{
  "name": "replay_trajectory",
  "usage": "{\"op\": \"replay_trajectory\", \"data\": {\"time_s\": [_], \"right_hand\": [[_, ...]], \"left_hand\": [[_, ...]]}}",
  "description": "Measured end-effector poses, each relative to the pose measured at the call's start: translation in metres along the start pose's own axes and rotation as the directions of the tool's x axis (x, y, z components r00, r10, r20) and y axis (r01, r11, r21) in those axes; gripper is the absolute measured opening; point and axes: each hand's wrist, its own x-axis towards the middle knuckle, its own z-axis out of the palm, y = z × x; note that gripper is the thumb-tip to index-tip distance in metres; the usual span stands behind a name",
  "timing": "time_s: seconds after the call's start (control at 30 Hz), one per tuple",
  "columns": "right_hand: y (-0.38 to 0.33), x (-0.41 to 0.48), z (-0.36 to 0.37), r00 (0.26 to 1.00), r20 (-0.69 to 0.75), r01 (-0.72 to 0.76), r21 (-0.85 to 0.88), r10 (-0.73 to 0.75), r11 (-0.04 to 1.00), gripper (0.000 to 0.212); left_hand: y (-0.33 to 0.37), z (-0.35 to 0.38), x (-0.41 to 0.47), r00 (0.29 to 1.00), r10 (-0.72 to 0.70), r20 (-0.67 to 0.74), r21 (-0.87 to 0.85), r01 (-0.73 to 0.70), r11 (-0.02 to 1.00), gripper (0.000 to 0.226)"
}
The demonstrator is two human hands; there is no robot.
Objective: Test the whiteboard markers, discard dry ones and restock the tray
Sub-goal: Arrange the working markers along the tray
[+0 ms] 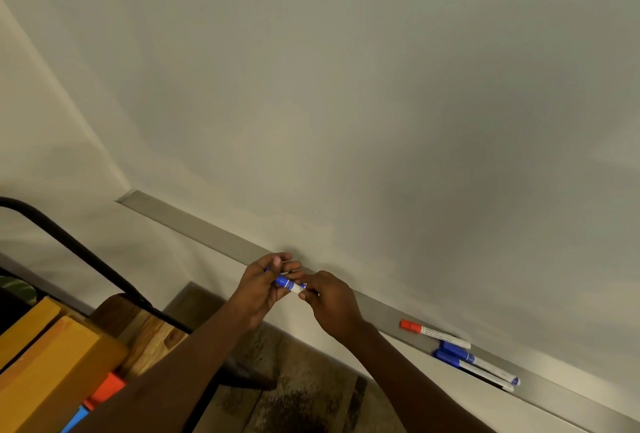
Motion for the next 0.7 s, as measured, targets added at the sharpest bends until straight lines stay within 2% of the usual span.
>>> {"op": "replay_trajectory", "data": {"time_s": [0.1, 0.27, 0.37, 0.43, 0.53, 0.7], "right_hand": [[0.001, 0.0, 0.001, 1.0, 0.001, 0.0, -0.065, 0.0, 0.998, 0.024], [0.009, 0.003, 0.005, 0.988, 0.002, -0.144, -0.344, 0.154, 0.928, 0.046], [0.014, 0.006, 0.013, 0.989, -0.031, -0.145, -0.443, 0.146, 0.885, 0.057], [0.019, 0.006, 0.022, 0.99, -0.054, -0.14, -0.47, 0.13, 0.871, 0.055], [0.026, 0.005, 0.036, 0.984, -0.061, -0.174, -0.487, 0.165, 0.856, 0.054], [0.033, 0.0, 0.049, 0.964, -0.082, -0.264, -0.423, 0.254, 0.867, 0.059]], "left_hand": [[-0.002, 0.002, 0.003, 1.0, 0.008, -0.01, 0.002, -0.008, 1.0, 0.041], [-0.01, 0.001, 0.012, 0.975, 0.056, -0.214, 0.265, 0.003, 0.964, 0.038], [-0.013, -0.001, 0.013, 0.943, 0.128, -0.307, 0.42, 0.013, 0.907, 0.03], [-0.017, -0.004, 0.011, 0.944, 0.192, -0.268, 0.582, 0.0, 0.813, 0.029], [-0.023, -0.01, 0.009, 0.949, 0.271, -0.163, 0.787, -0.041, 0.616, 0.029], [-0.037, -0.018, 0.015, 0.967, 0.252, -0.04, 0.93, -0.056, 0.363, 0.042]]}}
